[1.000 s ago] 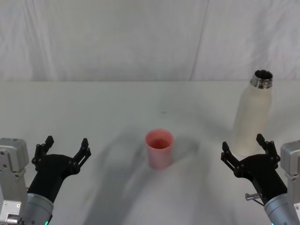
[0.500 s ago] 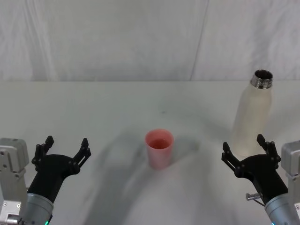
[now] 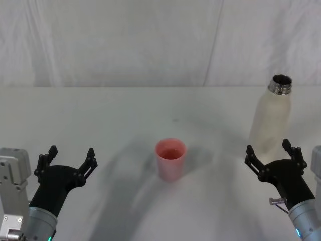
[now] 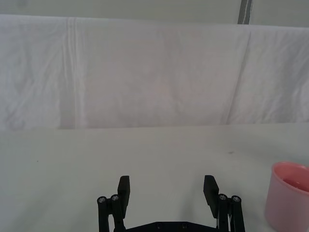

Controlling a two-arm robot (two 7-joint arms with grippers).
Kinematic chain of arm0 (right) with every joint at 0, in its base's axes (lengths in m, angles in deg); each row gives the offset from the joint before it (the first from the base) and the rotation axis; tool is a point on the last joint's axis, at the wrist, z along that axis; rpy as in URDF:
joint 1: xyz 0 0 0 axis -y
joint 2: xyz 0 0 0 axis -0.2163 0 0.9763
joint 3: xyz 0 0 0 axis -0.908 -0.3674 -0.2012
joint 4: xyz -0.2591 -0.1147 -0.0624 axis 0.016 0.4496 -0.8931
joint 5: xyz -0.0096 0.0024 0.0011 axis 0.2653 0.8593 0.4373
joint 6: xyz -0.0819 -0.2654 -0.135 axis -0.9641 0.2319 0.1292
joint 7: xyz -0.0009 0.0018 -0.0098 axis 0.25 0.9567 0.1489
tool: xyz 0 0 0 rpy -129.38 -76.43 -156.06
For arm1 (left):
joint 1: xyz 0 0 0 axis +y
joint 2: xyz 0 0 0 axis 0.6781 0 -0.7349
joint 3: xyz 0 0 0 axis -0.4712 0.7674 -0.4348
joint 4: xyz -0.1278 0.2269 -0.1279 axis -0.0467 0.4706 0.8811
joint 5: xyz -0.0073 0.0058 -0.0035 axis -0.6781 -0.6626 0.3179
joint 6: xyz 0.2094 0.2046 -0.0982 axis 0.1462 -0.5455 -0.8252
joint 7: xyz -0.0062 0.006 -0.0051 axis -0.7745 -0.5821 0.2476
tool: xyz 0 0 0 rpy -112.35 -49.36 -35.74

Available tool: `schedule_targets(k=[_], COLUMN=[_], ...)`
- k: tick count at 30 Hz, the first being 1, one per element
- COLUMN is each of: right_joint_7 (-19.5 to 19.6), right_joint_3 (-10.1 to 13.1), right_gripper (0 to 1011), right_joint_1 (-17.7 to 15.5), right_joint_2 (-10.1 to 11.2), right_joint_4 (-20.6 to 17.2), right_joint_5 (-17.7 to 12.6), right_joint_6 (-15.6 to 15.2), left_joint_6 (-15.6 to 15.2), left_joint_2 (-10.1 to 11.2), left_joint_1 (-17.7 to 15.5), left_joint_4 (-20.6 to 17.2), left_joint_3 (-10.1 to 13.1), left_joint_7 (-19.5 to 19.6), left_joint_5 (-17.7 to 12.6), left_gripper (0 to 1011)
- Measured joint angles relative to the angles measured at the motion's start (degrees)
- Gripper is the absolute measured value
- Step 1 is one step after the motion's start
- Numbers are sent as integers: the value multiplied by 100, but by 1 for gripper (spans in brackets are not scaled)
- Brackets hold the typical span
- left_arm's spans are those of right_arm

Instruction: Grasp the thermos with one hand and pour water into the cup lid.

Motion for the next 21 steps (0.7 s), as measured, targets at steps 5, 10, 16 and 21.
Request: schedule_targets(k=[5,10,16,21], right_joint_7=[-59,-126,-246,-343], right_joint_3=[130,230,324,376], right_gripper=[1002,1002,1002,1002], right_joint_1=[104,208,360,497], right_joint_2=[-85,-157,-237,-289], right_joint_4=[133,255,439,630], right_joint_5=[-26,-38,-36,-46], right_joint_6=[45,66,87,119], left_joint_6=[0,0,0,0], left_joint_2=[0,0,0,0], left_joint_1=[0,0,0,0], left_joint_4=[0,0,0,0], left_joint_3=[0,0,0,0], left_joint_7=[0,0,0,0], left_joint_5=[0,0,0,0], left_gripper=[1001,1001,1001,1001])
